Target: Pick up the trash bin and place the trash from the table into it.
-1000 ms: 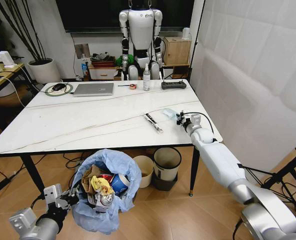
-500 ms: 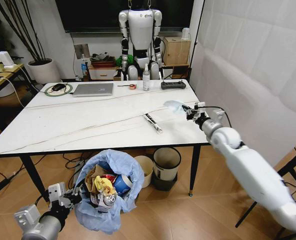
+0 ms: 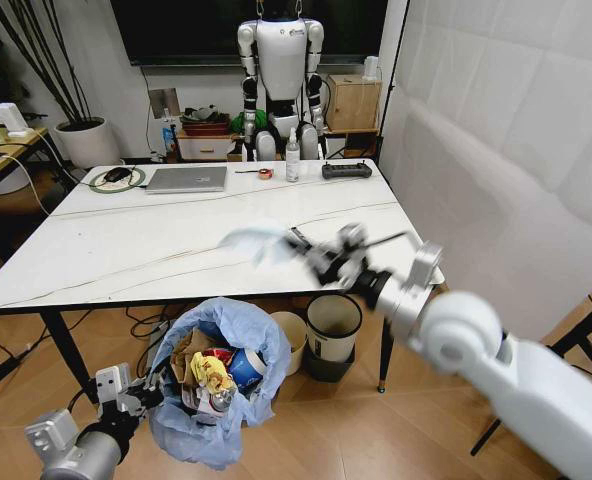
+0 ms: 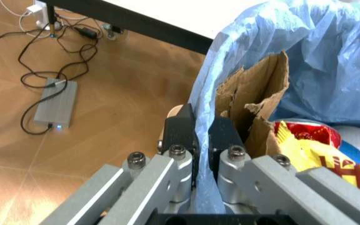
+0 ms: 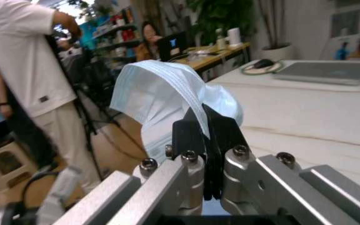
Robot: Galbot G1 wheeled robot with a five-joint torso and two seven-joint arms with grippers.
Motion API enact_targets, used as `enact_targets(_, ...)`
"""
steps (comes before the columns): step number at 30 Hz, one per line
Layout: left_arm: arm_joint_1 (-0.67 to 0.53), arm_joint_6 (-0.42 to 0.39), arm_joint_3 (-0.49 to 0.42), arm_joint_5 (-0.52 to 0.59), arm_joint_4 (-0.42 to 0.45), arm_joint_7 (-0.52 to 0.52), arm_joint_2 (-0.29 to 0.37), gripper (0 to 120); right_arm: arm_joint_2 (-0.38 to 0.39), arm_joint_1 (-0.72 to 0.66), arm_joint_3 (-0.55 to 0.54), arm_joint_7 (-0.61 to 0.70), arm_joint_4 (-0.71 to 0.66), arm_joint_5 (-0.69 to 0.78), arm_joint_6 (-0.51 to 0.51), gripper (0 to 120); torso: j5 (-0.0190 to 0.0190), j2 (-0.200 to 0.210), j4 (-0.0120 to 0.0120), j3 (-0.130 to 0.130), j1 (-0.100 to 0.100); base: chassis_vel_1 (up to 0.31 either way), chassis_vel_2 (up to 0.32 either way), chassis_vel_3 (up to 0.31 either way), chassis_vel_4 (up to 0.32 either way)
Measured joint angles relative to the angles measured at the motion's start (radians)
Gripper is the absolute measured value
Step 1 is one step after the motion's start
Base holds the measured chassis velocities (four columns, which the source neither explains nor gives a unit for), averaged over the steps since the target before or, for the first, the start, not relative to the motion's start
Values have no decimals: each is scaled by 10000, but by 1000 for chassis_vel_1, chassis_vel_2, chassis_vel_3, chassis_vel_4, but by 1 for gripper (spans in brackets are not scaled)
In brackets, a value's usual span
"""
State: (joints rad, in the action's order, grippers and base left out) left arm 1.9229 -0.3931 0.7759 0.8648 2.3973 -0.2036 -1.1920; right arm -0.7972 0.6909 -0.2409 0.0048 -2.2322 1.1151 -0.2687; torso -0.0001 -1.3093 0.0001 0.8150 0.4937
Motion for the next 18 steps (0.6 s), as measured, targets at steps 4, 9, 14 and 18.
enact_targets(4, 24, -17, 0, -62, 42, -7, -41, 0, -226, -325, -863, -141, -5, -81, 83, 0, -1, 0, -1, 0, 1, 0, 0, 0, 0)
enact_targets(9, 31, -39, -44, -108, 118, -25, -233, 0, -680, -421, -1756, -314, 490, -440, 160, 0, 0, 0, 0, 1, 2, 0, 0, 0, 0)
enact_targets(14, 9, -46, -16, -145, 120, -43, -337, 0, -1188, -428, -2316, -383, 1320, -809, 226, 0, -1, 0, 1, 1, 2, 0, 0, 0, 0)
enact_targets(18, -24, -47, 1, -123, 120, -60, -368, 0, -1233, -330, -2320, -385, 1564, -883, 257, 0, -1, 0, -1, 1, 2, 0, 0, 0, 0)
